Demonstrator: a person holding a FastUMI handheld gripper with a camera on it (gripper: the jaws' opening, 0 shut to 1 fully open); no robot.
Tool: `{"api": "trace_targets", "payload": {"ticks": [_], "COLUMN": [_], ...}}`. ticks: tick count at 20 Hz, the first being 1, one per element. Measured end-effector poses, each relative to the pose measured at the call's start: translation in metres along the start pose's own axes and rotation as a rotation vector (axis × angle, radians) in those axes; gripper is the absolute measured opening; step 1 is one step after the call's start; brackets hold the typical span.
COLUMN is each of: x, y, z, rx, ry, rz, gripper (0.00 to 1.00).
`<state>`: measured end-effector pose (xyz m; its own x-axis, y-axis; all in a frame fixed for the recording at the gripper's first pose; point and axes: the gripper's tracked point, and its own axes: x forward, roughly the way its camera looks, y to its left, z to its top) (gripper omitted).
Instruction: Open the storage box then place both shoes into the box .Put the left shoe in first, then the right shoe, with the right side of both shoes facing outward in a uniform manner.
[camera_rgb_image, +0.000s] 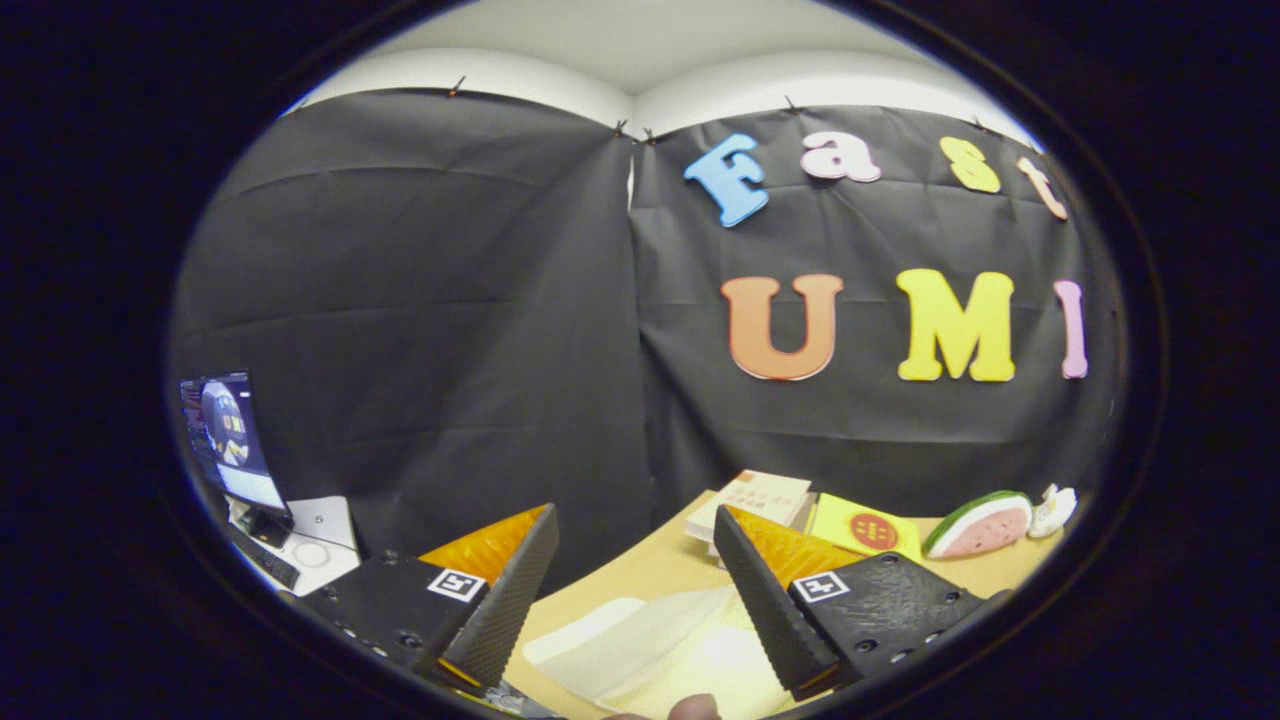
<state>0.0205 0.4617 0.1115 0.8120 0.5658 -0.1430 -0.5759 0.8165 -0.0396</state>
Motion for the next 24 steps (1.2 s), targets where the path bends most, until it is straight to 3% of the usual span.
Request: {"api": "trace_targets", "payload": {"ticks": [3, 10, 17, 20, 24], "x": [-0.035, -0.136, -0.23, -0.237, -0.216], "y": [-0.057, -0.228, -0.393, -0.427, -0.422], "z": [-0.009, -0.036, -0.123, -0.179, -0.238], "rx": [0.017, 0.001, 0.016, 0.075, 0.143], "ry": [0.006, -0.021, 0.071, 0.18, 0.31], "rz": [-0.047, -0.244, -0.468, -0.494, -0.435], "gripper": [0.96, 0.95, 0.95, 0.96, 0.96]}}
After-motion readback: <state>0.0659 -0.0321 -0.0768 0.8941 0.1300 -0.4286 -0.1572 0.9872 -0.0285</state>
